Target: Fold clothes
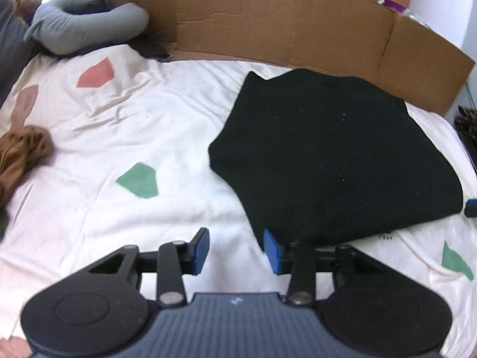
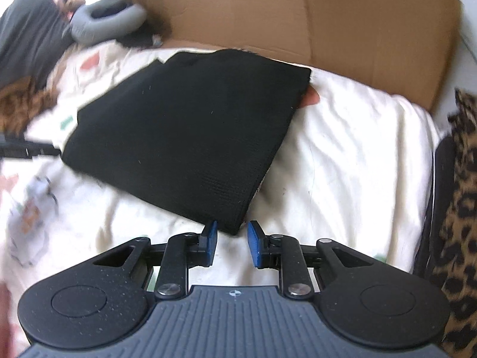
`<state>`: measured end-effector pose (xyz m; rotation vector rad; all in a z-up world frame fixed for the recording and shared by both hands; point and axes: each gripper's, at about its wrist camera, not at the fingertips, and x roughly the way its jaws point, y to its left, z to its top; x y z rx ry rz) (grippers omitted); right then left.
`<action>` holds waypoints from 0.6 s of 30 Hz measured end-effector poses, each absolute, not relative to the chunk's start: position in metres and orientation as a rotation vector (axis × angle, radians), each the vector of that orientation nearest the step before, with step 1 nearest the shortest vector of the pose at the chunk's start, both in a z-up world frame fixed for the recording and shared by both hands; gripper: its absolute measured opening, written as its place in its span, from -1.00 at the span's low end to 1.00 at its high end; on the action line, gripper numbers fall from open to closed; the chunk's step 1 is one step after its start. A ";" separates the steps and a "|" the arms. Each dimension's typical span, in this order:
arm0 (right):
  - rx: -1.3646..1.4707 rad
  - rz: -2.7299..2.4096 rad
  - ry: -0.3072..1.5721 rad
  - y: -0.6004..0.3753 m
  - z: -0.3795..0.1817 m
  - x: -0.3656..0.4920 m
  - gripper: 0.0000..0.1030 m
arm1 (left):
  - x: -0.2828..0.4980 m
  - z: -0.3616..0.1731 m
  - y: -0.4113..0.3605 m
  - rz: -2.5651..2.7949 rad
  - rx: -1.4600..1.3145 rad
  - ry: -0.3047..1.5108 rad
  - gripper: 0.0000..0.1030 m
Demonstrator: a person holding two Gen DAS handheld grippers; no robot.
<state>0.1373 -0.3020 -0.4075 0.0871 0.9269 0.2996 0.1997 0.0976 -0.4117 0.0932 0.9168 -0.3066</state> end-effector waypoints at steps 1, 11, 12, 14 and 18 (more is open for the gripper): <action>0.124 0.297 0.927 -0.304 -0.407 0.137 -0.43 | 0.199 -0.411 0.099 -0.307 0.082 0.917 -0.17; 0.495 0.247 1.018 -0.321 -0.431 0.148 -0.40 | 0.194 -0.423 0.089 -0.364 0.060 0.943 -0.17; 0.543 0.245 1.023 -0.322 -0.434 0.149 -0.40 | 0.194 -0.425 0.089 -0.366 0.058 0.945 -0.17; 0.651 0.237 1.025 -0.327 -0.442 0.153 -0.23 | 0.195 -0.427 0.088 -0.372 0.063 0.946 -0.17; 0.843 0.229 1.038 -0.337 -0.459 0.159 -0.13 | 0.195 -0.430 0.085 -0.383 0.087 0.944 -0.17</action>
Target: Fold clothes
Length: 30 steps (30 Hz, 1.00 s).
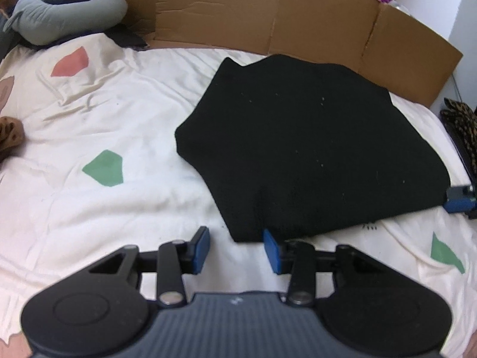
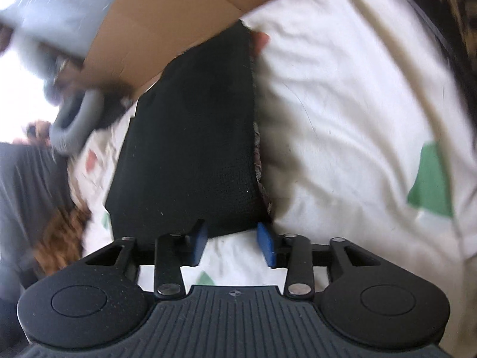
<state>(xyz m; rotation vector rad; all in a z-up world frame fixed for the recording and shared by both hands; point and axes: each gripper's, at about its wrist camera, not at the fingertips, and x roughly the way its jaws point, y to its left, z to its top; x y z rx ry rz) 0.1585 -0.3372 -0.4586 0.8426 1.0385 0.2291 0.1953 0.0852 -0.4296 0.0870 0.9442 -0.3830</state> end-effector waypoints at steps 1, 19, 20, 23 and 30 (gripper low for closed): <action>0.879 0.225 1.037 -0.340 -0.462 0.159 -0.13 | 0.195 -0.430 0.085 -0.385 0.090 0.944 -0.17; 1.186 0.182 1.001 -0.358 -0.492 0.155 -0.77 | 0.198 -0.433 0.087 -0.396 0.075 0.944 -0.36; 1.175 0.191 0.997 -0.359 -0.489 0.155 -0.83 | 0.197 -0.432 0.088 -0.396 0.067 0.945 -0.39; 1.164 0.205 0.957 -0.363 -0.477 0.154 -0.84 | 0.197 -0.431 0.093 -0.395 0.048 0.946 -0.42; 1.122 0.251 1.008 -0.350 -0.480 0.159 -0.31 | 0.200 -0.430 0.099 -0.428 -0.046 0.943 -0.46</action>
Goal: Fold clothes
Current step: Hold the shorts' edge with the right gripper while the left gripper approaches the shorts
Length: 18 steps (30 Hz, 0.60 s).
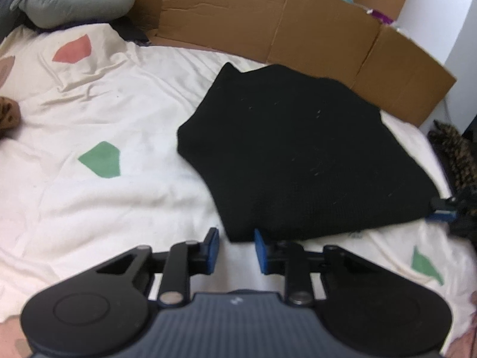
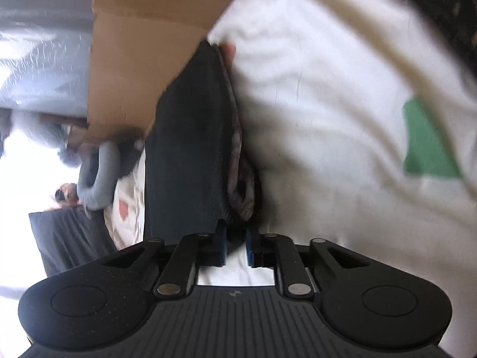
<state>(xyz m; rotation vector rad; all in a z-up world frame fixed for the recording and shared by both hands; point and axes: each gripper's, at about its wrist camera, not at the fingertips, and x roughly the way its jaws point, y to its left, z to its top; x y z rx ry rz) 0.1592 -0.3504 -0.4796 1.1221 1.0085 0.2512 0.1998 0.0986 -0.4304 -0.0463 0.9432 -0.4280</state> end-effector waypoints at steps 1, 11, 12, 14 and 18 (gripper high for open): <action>1.116 0.265 1.013 -0.348 -0.481 0.158 -0.07 | 0.200 -0.430 0.099 -0.430 -0.050 0.942 -0.45; 1.173 0.167 0.961 -0.359 -0.489 0.165 -0.80 | 0.207 -0.437 0.102 -0.444 -0.104 0.959 -0.39; 1.189 0.162 0.955 -0.361 -0.489 0.164 -0.81 | 0.207 -0.437 0.101 -0.448 -0.097 0.958 -0.39; 1.200 0.157 0.944 -0.363 -0.487 0.163 -0.82 | 0.205 -0.437 0.099 -0.454 -0.071 0.954 -0.38; 1.168 0.153 0.934 -0.365 -0.482 0.166 -0.82 | 0.202 -0.438 0.095 -0.466 0.014 0.943 -0.85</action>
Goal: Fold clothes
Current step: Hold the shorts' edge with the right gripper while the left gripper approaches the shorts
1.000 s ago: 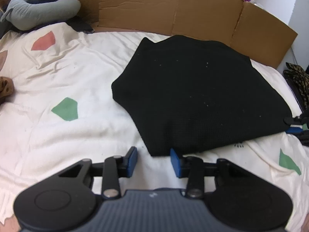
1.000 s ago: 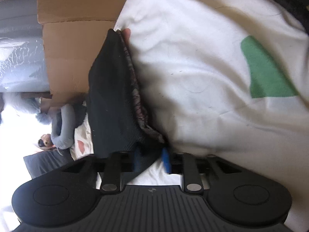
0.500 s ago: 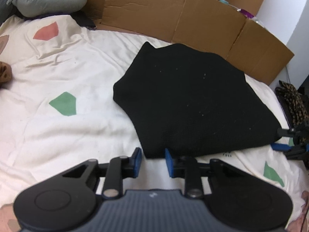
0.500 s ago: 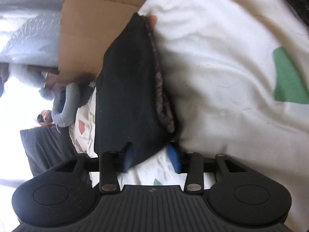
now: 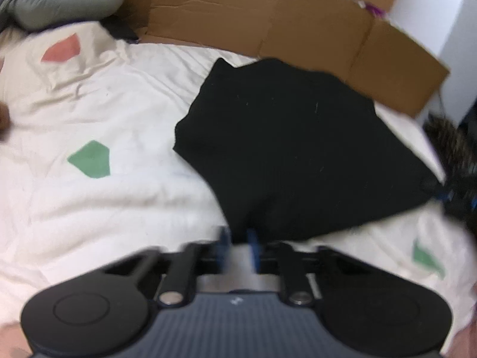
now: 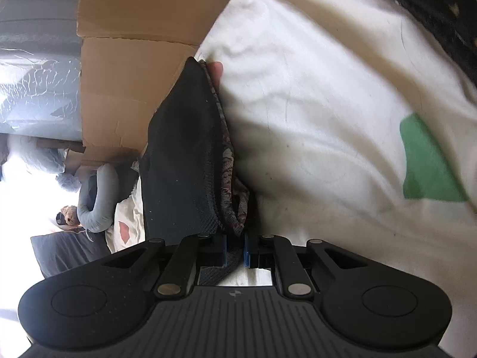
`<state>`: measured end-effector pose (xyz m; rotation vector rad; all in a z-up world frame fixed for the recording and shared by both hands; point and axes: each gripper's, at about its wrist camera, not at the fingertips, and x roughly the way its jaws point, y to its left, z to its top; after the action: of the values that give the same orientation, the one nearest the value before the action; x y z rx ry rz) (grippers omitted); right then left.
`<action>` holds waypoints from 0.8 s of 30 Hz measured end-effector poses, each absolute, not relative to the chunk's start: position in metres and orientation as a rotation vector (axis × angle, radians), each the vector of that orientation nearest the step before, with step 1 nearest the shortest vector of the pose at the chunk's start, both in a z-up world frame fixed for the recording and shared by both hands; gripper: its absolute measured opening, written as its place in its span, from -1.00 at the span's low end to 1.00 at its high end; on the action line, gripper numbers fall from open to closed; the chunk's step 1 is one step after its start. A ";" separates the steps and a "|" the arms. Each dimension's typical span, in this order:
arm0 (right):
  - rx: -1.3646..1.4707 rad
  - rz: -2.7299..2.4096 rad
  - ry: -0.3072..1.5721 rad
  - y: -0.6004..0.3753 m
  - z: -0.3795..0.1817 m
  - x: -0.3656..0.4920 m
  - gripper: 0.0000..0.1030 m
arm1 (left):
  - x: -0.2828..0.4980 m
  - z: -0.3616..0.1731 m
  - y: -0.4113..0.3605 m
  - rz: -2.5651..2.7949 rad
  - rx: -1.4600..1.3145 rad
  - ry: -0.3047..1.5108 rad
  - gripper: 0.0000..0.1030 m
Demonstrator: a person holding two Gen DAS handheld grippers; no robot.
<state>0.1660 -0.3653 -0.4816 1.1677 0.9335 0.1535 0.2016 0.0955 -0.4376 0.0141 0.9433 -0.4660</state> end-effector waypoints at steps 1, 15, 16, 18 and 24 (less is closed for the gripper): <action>1.160 0.151 0.929 -0.367 -0.480 0.167 -0.82 | 0.201 -0.437 0.095 -0.470 0.038 0.940 -0.85; 1.145 0.148 0.947 -0.371 -0.484 0.171 -0.57 | 0.210 -0.435 0.107 -0.503 -0.148 0.960 -0.11; 1.156 0.138 0.946 -0.372 -0.485 0.170 -0.51 | 0.211 -0.438 0.105 -0.508 -0.156 0.963 -0.10; 1.183 0.125 0.939 -0.374 -0.489 0.169 -0.48 | 0.214 -0.443 0.104 -0.507 -0.187 0.957 -0.10; 1.213 0.117 0.927 -0.374 -0.497 0.169 -0.44 | 0.217 -0.448 0.103 -0.496 -0.257 0.957 -0.39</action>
<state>0.1688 -0.3735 -0.4974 1.2129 0.9267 0.1168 0.2166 0.1029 -0.4478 -0.2574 0.9574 -0.4957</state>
